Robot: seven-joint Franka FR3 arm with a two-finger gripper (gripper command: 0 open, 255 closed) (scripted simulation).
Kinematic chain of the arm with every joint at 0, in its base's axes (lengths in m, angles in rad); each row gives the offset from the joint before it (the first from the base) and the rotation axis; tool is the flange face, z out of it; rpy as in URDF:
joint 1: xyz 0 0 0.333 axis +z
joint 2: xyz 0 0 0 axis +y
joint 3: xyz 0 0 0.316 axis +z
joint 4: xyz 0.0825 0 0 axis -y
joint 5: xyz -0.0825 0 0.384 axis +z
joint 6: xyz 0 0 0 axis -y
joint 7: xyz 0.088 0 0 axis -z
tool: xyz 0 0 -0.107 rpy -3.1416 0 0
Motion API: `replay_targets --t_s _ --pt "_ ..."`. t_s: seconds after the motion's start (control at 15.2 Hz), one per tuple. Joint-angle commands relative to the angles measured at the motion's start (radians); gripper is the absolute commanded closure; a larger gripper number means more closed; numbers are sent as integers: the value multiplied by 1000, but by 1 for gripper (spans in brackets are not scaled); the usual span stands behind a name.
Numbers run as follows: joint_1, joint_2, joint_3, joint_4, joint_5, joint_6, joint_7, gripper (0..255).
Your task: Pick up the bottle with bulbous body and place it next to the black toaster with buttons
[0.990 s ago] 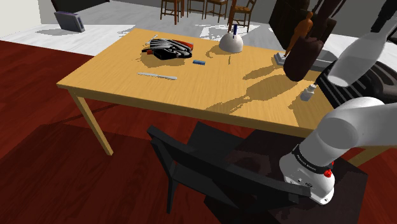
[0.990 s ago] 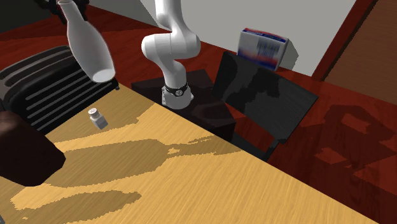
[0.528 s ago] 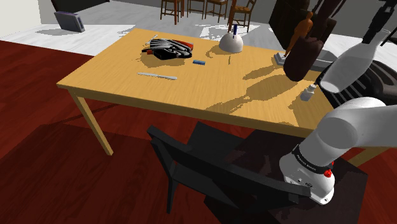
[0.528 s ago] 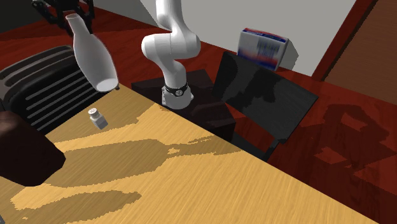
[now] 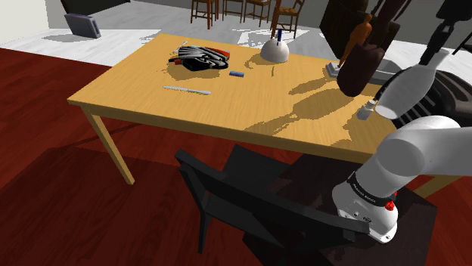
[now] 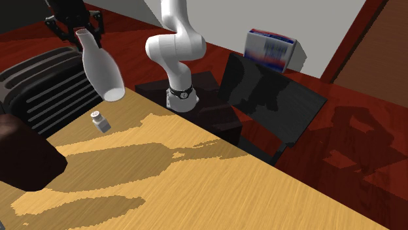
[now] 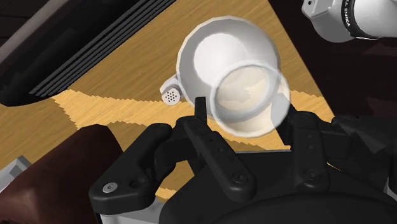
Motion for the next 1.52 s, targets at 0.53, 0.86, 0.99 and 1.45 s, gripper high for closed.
replay_targets --t_s 0.53,0.86,0.99,1.45 --pt "-19 -49 -42 -152 -41 106 21 255" --pt "-28 -65 -67 -222 -64 160 31 255" --pt "-32 -70 -78 -249 -74 182 35 255" --pt "-34 -74 -87 -270 -82 199 38 255"
